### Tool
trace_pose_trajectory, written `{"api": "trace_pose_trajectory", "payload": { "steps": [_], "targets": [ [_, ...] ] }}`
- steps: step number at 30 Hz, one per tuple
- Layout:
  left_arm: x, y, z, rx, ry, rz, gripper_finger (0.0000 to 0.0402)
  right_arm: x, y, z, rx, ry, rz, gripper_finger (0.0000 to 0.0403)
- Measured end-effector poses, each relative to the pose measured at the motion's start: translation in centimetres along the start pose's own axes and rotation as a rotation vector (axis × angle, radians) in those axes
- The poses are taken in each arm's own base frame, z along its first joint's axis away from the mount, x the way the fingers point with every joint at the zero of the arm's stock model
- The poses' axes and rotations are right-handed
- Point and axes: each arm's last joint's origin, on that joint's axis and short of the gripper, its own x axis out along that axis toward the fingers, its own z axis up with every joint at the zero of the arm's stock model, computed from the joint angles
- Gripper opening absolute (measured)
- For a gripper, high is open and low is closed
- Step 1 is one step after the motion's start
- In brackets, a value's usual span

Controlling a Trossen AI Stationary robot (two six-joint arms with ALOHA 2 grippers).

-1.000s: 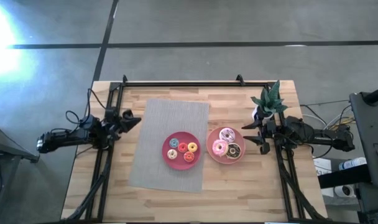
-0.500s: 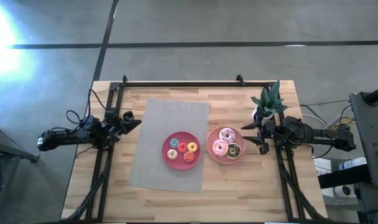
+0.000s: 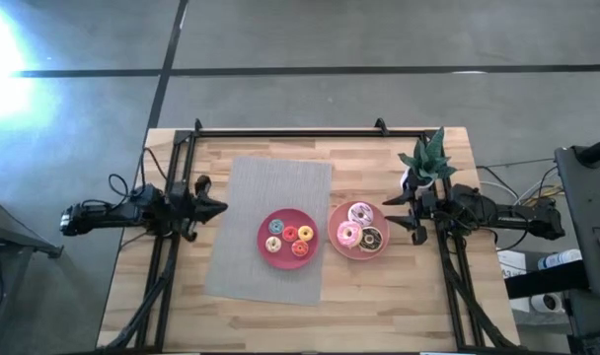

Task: Pick & Place donuts
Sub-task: Return to Home Position

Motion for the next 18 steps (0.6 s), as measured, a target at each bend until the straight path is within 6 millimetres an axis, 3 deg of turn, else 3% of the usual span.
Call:
{"api": "trace_pose_trajectory", "payload": {
  "steps": [5,18],
  "targets": [
    [-0.1,0.2,-1.8,0.226,0.185,0.0,0.0,0.0,0.0,0.0,-0.001,0.0,0.0,0.0187],
    [-0.2,0.3,-2.0,0.224,0.206,0.037,0.0,0.0,0.0,0.0,-0.002,0.0,0.0,0.0187]
  ]
}}
